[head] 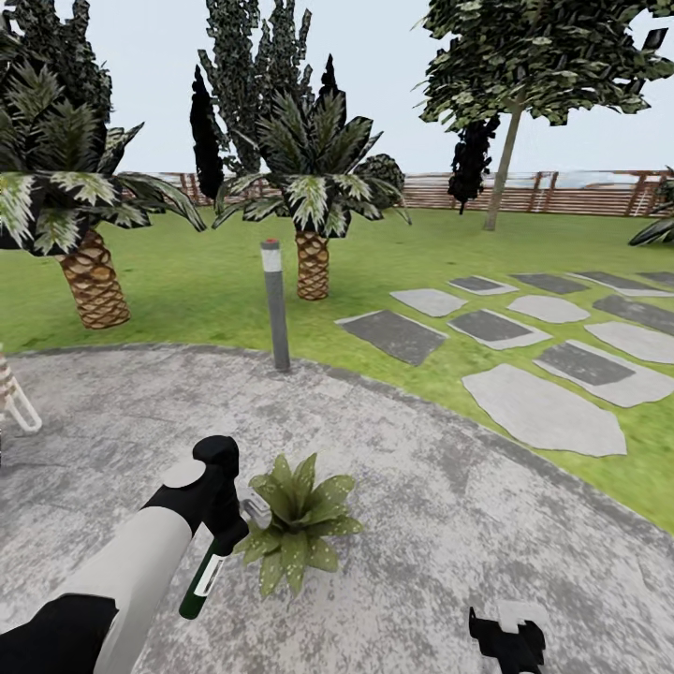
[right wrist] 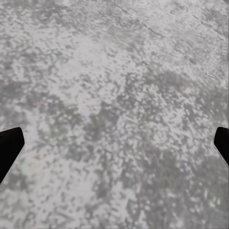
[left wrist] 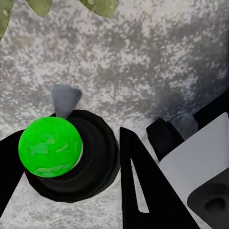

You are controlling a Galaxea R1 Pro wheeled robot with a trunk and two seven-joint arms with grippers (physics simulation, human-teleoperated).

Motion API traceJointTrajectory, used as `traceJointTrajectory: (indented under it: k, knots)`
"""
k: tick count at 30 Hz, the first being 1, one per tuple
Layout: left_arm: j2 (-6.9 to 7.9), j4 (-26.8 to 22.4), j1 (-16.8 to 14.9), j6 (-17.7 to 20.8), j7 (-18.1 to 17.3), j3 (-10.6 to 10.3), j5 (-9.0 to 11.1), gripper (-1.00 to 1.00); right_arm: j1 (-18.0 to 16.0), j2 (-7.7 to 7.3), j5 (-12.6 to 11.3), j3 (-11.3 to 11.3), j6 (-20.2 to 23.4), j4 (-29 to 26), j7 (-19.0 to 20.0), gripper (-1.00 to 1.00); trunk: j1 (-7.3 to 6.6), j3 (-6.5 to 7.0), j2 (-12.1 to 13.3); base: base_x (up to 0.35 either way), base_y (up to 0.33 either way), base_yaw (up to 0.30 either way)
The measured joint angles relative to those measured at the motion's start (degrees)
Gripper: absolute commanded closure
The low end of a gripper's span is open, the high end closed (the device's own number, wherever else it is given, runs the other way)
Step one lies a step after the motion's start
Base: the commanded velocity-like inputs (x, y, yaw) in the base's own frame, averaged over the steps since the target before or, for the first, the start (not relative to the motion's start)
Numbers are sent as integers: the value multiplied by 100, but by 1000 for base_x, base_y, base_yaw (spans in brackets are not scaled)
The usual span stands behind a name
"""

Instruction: Pick up the pesticide atomizer in the garden and spray insectifuge to fully cover both potted plants in the garden.

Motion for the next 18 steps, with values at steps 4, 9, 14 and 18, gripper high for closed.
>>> traceJointTrajectory:
  k: [4,9,14,18]
  knots:
    - [-7,0,0,0,0,21,0,100,0,0,0,0,-2,0,-3,-100,0,-33,0,275,-202,160]
    - [-5,4,-1,0,-1,42,-3,100,1,-6,0,0,-5,-1,2,-100,2,-56,0,143,-107,64]
    - [0,-1,0,0,-2,33,-4,100,-1,-2,0,-1,-7,1,-4,-100,2,-57,0,3,-2,243]
    - [-8,6,0,0,-2,28,-3,100,0,-7,0,0,-7,0,-5,-100,2,-57,0,35,-31,208]
